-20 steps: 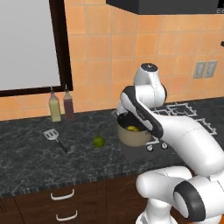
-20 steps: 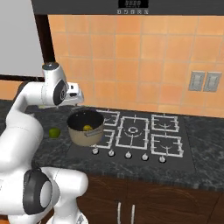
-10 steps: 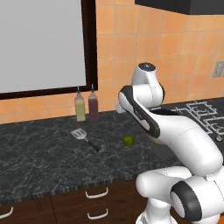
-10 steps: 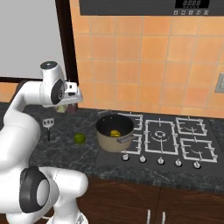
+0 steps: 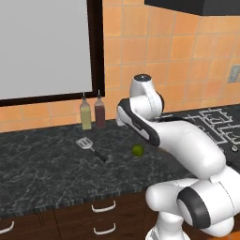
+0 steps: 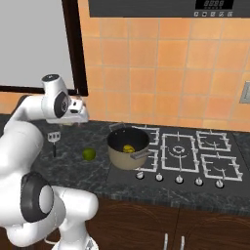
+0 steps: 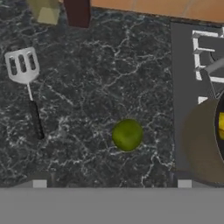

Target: Put the lime and lemon in the pot. Retrieve the spatula and lightly stir the vegetables in the pot.

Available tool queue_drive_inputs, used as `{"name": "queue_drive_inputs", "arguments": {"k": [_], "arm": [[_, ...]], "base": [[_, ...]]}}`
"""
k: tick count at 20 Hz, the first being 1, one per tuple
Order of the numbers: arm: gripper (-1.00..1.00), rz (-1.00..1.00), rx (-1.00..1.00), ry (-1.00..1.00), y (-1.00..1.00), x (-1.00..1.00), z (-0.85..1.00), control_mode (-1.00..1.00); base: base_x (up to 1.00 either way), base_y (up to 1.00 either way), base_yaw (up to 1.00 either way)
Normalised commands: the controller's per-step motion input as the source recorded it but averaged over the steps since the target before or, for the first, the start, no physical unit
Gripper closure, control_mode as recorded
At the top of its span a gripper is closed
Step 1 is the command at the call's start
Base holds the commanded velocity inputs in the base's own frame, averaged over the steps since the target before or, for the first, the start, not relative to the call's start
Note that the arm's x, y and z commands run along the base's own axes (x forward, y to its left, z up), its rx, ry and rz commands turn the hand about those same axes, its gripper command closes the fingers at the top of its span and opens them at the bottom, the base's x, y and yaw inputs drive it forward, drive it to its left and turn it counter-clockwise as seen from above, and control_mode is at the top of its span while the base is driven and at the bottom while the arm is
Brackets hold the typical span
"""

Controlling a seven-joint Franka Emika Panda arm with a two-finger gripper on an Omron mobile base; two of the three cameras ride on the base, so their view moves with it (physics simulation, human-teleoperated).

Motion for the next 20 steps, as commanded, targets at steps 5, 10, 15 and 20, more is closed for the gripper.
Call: {"name": "queue_drive_inputs", "arguments": {"k": [5,10,15,20], "arm": [[-1.00,-0.41,-0.04,0.02,0.02,0.07,-0.58,-1.00],[-1.00,-0.29,-0.01,0.00,-0.10,0.03,-0.53,-1.00],[-1.00,-0.24,0.00,0.00,-0.21,0.18,-0.49,-1.00],[-1.00,-0.15,0.00,0.00,0.00,0.17,-0.44,-1.00]], "base": [[0.00,0.00,0.00],[0.00,0.00,0.00],[0.00,0.00,0.00],[0.00,0.00,0.00]]}}
